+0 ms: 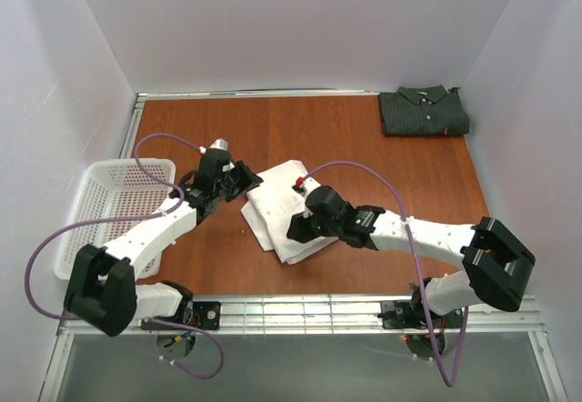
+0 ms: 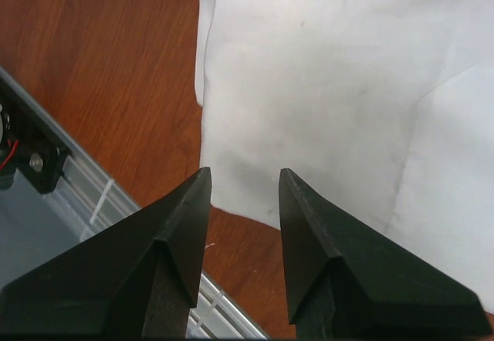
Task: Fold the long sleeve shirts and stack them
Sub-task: Fold the shirt
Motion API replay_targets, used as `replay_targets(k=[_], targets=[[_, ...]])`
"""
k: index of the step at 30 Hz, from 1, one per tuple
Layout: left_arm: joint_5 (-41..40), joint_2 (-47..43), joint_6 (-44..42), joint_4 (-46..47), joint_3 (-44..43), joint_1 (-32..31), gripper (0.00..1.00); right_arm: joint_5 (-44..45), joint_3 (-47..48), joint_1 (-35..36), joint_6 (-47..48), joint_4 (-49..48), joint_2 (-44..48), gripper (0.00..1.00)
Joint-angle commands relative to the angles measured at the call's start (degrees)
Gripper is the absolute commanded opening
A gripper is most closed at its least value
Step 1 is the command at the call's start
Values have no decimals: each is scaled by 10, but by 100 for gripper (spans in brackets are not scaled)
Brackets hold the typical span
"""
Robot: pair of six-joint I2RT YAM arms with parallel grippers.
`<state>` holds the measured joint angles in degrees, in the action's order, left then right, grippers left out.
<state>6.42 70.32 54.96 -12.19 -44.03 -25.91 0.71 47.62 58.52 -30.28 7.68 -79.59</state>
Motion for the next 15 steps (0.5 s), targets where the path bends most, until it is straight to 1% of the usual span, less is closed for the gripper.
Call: replay_targets(k=[1,2,5,8,10,13,14,15], targets=[[-7,53,-27,-1,-43,6,14,-108,-26,-6,-44,-175,12,33],[-8,61,-28,2,-55,9,14,-122,-23,-6,-43,-180,9,33],[-10,80,-28,26,-57,16,12,-178,-23,-6,-44,-203,-6,33],[-17,92,-30,33,-59,23,11,-197,-24,-7,-45,-208,-17,33],[-25,83,-31,29,-56,26,12,-195,-25,-6,-43,-198,-16,35],[-56,61,-37,8,-43,28,25,-156,-3,-2,0,-135,-18,42],[-57,44,-38,1,-39,27,31,-137,10,5,16,-73,-21,43],[-79,33,-41,-16,-33,27,32,-97,23,10,30,-35,-24,43]])
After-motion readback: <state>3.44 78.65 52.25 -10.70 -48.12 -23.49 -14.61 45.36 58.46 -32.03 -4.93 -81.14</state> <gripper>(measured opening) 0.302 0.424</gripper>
